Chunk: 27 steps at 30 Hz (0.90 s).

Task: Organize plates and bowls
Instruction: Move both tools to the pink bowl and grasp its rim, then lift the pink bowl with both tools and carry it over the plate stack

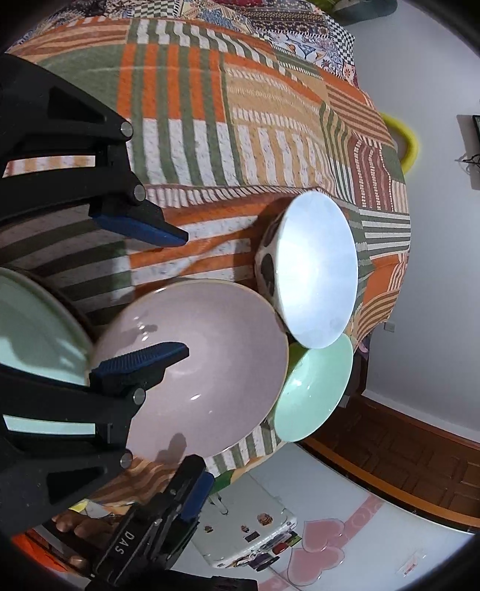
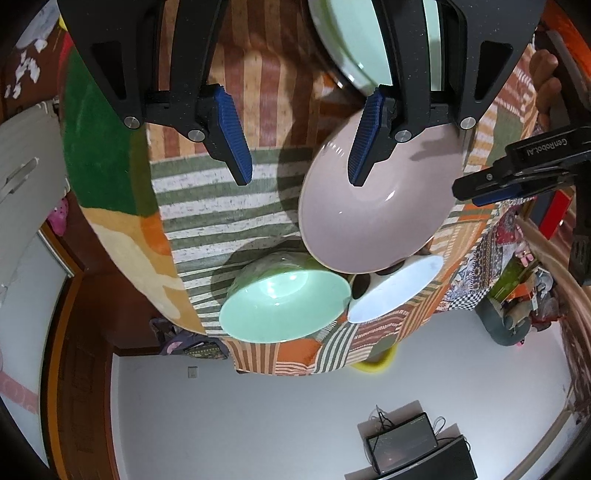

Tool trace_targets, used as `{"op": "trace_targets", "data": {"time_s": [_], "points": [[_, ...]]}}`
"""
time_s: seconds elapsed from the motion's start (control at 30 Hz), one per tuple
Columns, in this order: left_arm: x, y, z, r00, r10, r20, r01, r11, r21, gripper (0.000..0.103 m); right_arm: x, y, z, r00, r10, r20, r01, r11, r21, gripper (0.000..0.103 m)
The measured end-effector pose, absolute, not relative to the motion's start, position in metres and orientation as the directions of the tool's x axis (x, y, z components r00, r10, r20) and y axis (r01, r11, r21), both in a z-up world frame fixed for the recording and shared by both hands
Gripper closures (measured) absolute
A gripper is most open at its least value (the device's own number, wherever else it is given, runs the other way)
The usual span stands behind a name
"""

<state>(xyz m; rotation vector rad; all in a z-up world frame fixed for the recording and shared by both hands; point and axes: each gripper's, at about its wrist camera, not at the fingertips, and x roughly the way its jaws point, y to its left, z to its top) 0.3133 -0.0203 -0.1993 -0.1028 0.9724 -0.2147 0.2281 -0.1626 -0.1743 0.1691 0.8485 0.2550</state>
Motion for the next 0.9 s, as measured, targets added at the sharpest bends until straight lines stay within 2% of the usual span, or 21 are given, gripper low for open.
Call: {"op": "trace_targets", "data": {"time_s": [0.13,0.23,0.33,0.4,0.43,0.53,0.9], "points": [[0.324,-0.021,-0.206,0.543,-0.233,-0.807,0.136,0.972,-0.190,0.052,0.236,-0.160,-0.182,0.618,0.303,-0.725,-0.160,0.952,0.261,0.053],[0.331,-0.022,-0.213,0.531,-0.243,-0.812,0.141,0.970,-0.198,0.064,0.240,-0.160,-0.186,0.611,0.319,-0.725,-0.163,0.946,0.279,0.054],[0.335,-0.021,-0.220,0.522,-0.245,-0.817,0.140,0.969,-0.201,0.075,0.244,-0.161,-0.189,0.598,0.333,-0.729,-0.166,0.941,0.294,0.065],[0.338,-0.021,-0.224,0.522,-0.242,-0.818,0.136,0.970,-0.199,0.089,0.246,-0.161,-0.191,0.589,0.349,-0.729,-0.170,0.935,0.310,0.076],[0.339,-0.020,-0.226,0.518,-0.251,-0.818,0.141,0.968,-0.208,0.091,0.246,-0.161,-0.192,0.584,0.355,-0.730,-0.173,0.933,0.315,0.083],[0.337,-0.022,-0.228,0.522,-0.254,-0.814,0.146,0.967,-0.208,0.092,0.245,-0.161,-0.193,0.572,0.389,-0.722,-0.187,0.919,0.347,0.089],[0.320,-0.029,-0.212,0.521,-0.258,-0.814,0.162,0.966,-0.202,0.092,0.238,-0.160,-0.181,0.587,0.346,-0.732,-0.170,0.937,0.306,0.089]]}}
